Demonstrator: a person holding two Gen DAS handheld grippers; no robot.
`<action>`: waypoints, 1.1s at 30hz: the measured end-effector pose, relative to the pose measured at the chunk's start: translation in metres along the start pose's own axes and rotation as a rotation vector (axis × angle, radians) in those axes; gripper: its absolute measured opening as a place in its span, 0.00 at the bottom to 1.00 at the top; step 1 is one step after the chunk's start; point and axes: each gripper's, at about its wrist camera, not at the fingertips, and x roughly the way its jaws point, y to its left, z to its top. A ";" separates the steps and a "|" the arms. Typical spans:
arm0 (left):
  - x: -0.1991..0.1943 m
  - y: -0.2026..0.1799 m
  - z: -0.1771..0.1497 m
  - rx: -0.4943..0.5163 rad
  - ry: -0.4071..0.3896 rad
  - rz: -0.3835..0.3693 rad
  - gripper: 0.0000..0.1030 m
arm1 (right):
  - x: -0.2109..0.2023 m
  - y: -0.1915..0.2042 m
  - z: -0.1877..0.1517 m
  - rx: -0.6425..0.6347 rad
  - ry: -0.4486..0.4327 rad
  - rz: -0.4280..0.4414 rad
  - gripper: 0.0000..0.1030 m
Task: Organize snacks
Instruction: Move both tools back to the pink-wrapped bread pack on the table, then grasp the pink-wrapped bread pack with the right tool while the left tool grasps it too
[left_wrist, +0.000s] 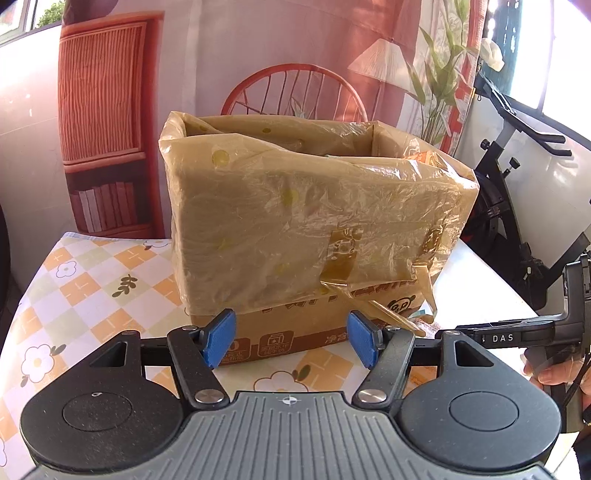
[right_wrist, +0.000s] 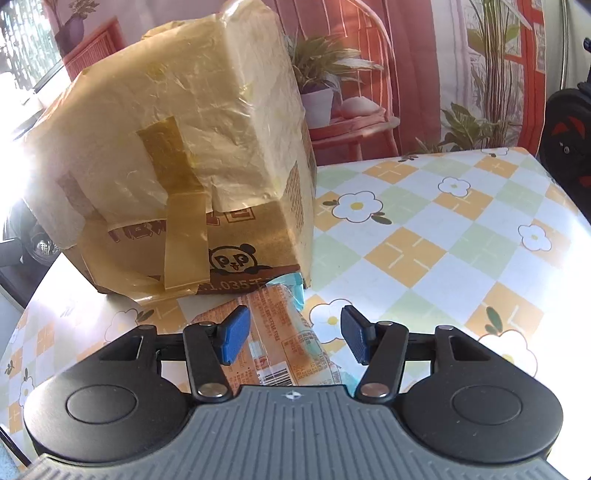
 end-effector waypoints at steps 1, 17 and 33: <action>0.001 0.002 -0.001 -0.004 0.006 0.001 0.66 | 0.000 0.002 -0.003 0.021 0.005 0.016 0.56; 0.020 0.022 -0.026 -0.025 0.105 -0.055 0.66 | 0.011 0.104 -0.041 -0.331 0.108 0.210 0.76; 0.087 -0.008 -0.056 -0.057 0.251 -0.177 0.66 | 0.026 0.114 -0.054 -0.521 0.066 0.201 0.68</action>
